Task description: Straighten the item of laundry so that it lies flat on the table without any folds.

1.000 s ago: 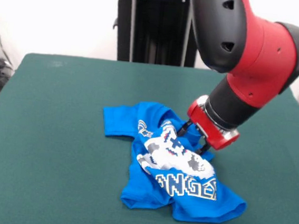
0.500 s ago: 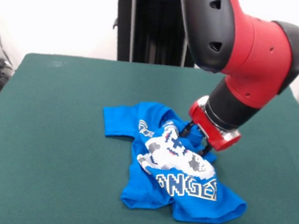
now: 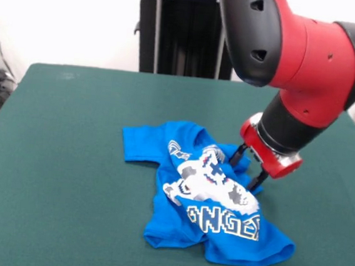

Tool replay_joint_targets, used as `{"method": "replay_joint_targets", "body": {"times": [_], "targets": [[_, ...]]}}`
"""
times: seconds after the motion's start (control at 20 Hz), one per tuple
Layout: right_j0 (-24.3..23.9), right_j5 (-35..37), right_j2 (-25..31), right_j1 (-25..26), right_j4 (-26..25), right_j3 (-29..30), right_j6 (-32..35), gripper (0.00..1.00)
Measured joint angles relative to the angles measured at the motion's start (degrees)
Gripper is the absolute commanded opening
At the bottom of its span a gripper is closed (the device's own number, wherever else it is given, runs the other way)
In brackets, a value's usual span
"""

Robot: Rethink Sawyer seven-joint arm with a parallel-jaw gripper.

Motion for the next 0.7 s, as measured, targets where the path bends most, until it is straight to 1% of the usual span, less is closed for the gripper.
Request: {"method": "replay_joint_targets", "body": {"times": [0.3,0.7], "targets": [[0.22,2.43,-0.01,-0.42,1.75,0.00,0.00,1.00],[0.96,2.78,0.00,-0.80,1.71,-0.07,0.00,1.00]]}}
